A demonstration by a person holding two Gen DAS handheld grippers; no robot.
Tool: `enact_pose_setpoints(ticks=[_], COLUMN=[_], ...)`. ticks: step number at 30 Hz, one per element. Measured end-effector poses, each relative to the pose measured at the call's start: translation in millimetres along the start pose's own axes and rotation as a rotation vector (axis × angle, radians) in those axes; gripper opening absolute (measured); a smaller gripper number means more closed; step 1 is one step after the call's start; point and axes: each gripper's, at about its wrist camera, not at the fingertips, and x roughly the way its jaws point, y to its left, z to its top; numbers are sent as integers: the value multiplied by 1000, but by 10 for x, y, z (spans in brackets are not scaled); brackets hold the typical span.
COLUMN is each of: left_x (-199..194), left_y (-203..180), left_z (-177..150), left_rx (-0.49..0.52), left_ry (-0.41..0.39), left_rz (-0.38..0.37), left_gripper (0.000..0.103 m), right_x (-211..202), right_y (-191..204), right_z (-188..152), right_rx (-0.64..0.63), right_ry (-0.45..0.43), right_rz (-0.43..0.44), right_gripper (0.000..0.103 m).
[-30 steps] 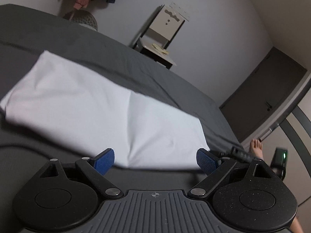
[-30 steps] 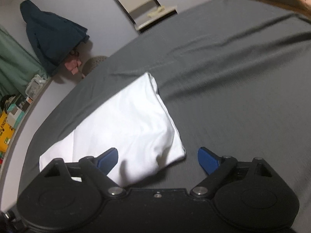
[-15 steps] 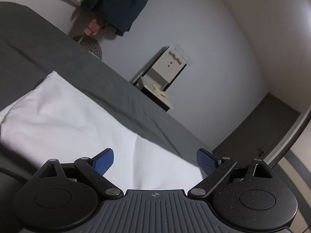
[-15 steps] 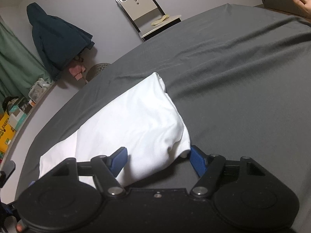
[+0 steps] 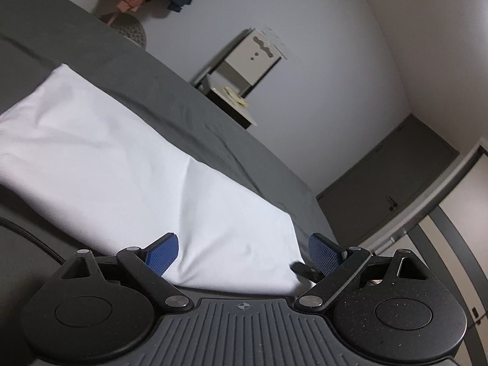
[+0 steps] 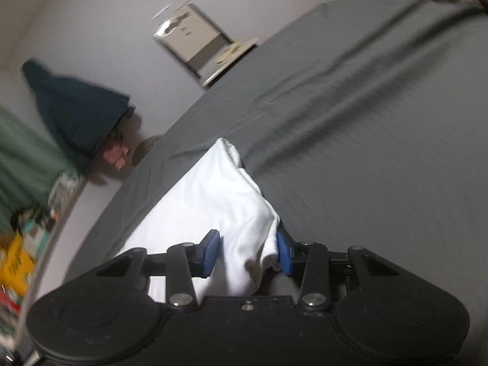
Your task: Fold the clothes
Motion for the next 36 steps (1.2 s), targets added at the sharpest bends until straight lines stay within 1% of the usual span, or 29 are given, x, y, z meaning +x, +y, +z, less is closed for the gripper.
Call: enact_pose_setpoints(ticks=[3, 7, 8, 9, 11, 14, 17, 20, 22, 25, 28, 32, 36], left_x=[-55, -96, -87, -81, -71, -108, -208, -333, -430, -583, -680, -804, -798], left_y=[90, 227, 250, 272, 314, 358, 428, 530, 625, 816, 997, 1160, 1290], left_z=[106, 207, 219, 228, 244, 277, 337, 439, 551, 722, 873, 1066, 1214], left_rx=[-4, -65, -83, -93, -111, -125, -146, -190, -231, -310, -366, -396, -379], left_ry=[-6, -11, -11, -16, -25, -73, -125, -192, -233, -284, -305, -314, -273], left_rz=[72, 112, 122, 131, 150, 178, 190, 184, 192, 195, 182, 171, 167], left_gripper=[92, 92, 92, 92, 92, 92, 92, 92, 92, 92, 92, 92, 92], right_x=[-29, 39, 65, 81, 59, 27, -17, -168, -226, -239, -161, 26, 235], right_y=[28, 52, 60, 77, 153, 269, 421, 924, 1309, 1812, 2274, 2766, 3152], right_z=[-37, -30, -27, -26, -40, -60, -86, -167, -286, -535, -823, -1248, -1675], right_rx=[8, -10, -31, -50, -87, -142, -213, -436, -580, -738, -865, -983, -1075], right_ry=[11, 19, 13, 5, -17, -50, -87, -163, -183, -200, -205, -165, -52], right_rz=[-15, -16, -16, -15, -11, -5, 0, -2, -6, 30, 90, 198, 308], right_gripper=[39, 39, 35, 29, 24, 19, 18, 18, 18, 18, 17, 17, 17])
